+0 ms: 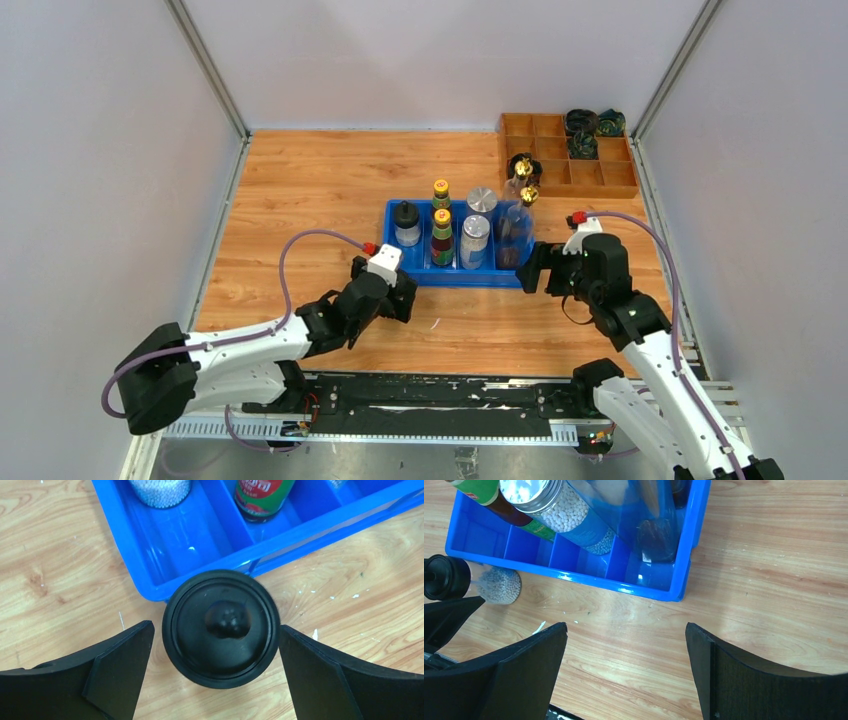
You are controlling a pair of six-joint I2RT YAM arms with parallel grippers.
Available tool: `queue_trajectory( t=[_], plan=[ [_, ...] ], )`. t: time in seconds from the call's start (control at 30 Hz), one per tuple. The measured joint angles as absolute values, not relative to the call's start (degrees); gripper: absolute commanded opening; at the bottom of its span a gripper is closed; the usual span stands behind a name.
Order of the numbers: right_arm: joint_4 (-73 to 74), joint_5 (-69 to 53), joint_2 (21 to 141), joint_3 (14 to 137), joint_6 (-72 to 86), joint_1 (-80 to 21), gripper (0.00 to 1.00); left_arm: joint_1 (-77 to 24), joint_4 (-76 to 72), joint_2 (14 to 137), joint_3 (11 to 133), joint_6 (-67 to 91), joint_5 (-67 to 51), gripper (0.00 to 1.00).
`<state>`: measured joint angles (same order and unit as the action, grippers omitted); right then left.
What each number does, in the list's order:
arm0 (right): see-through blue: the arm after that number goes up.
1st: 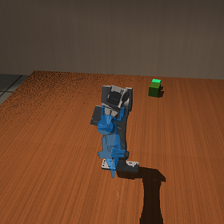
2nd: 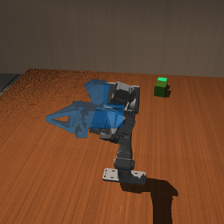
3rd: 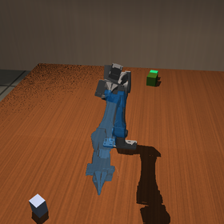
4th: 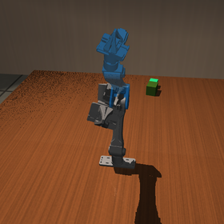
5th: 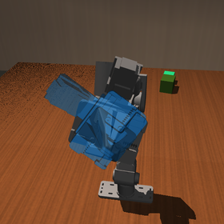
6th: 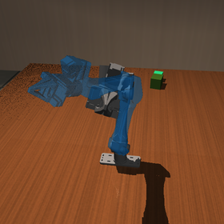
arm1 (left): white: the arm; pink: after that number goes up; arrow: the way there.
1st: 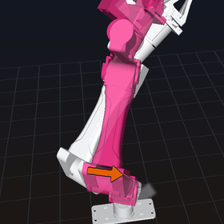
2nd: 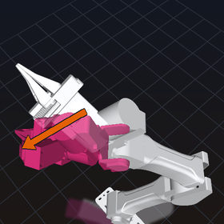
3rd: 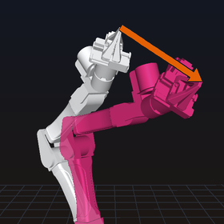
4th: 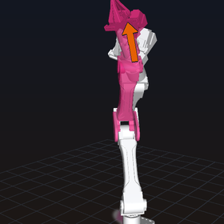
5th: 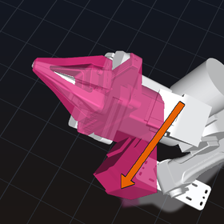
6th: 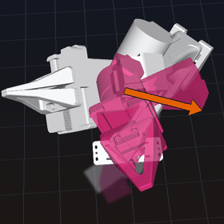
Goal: Organize the condiment bottles
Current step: Pick up the bottle from the center of the board.
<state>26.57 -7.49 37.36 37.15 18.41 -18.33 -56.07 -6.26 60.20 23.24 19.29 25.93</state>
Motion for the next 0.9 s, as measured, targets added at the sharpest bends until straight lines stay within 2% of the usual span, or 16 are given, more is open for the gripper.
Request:
queue_trajectory(
  t=[0.27, 0.5, 0.67, 0.9],
  plan=[
    [26.5, -7.5, 37.4, 36.2, 18.4, -18.3, 0.94, -56.1, -5.6, 60.1, 22.1, 22.1, 26.2, 0.95],
    [26.5, -7.5, 37.3, 35.7, 18.4, -18.3, 0.94, -56.1, -5.4, 62.4, 22.1, 23.6, 25.8, 0.71],
    [26.5, -7.5, 36.5, 35.5, 18.4, -18.3, 0.94, -56.1, -5.4, 63.2, 22.3, 24.1, 25.5, 0.61],
    [26.5, -7.5, 36.3, 35.0, 18.4, -18.3, 0.94, -56.1, 0.3, 61.7, 24.2, 24.4, 25.1, 0.59]
  ],
)
